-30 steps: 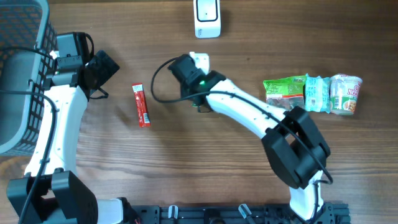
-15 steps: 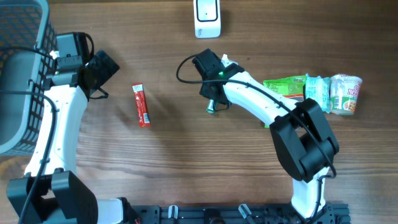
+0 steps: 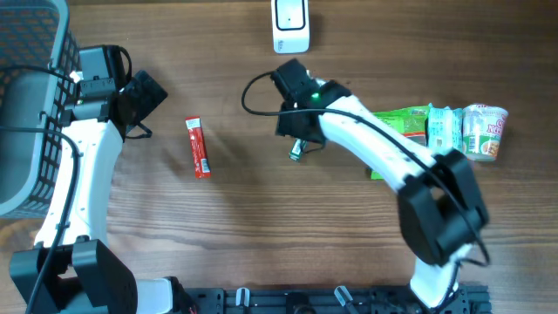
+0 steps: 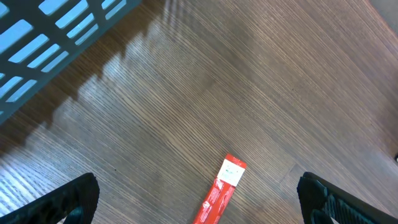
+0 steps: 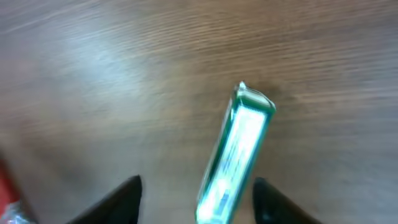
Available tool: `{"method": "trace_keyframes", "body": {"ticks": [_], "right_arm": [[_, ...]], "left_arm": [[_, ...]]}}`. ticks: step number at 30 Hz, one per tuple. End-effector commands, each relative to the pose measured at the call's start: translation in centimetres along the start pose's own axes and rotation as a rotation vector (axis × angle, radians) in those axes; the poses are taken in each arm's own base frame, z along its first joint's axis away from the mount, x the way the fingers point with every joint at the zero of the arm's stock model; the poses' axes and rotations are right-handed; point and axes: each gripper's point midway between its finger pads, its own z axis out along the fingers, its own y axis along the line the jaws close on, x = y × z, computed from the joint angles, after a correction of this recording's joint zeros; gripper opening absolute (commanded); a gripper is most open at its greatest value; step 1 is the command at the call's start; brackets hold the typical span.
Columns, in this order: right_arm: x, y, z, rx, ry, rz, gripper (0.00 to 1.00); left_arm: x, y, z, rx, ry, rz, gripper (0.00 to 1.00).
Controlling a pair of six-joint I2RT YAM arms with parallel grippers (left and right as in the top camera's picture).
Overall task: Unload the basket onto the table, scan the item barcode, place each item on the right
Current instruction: 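Carry the AXE box rightward toward the scanned items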
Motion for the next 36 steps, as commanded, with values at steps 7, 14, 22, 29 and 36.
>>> {"method": "trace_keyframes", "body": {"ticks": [7,14,22,29,36], "right_arm": [[2.7,-2.7,0.3,0.072,0.076,0.036,0.04],[5.4,-4.6,3.3,0.112,0.11,0.258,0.04],[6.8,-2.1,5.6,-0.061,0.144,0.297,0.04],[7.5,0.9,5.8,-0.132,0.126,0.312,0.04],[7.0,4.4,5.3,-0.247,0.063,0.158,0.04]], "left_arm": [[-0.6,0.0,-0.2,-0.007,-0.019,-0.016,1.0],[-0.6,0.0,-0.2,-0.007,-0.019,-0.016,1.0],[-0.6,0.0,-0.2,-0.007,-0.019,-0.016,1.0],[-0.6,0.0,-0.2,-0.007,-0.019,-0.016,1.0],[-0.6,0.0,-0.2,-0.007,-0.019,-0.016,1.0]]}}
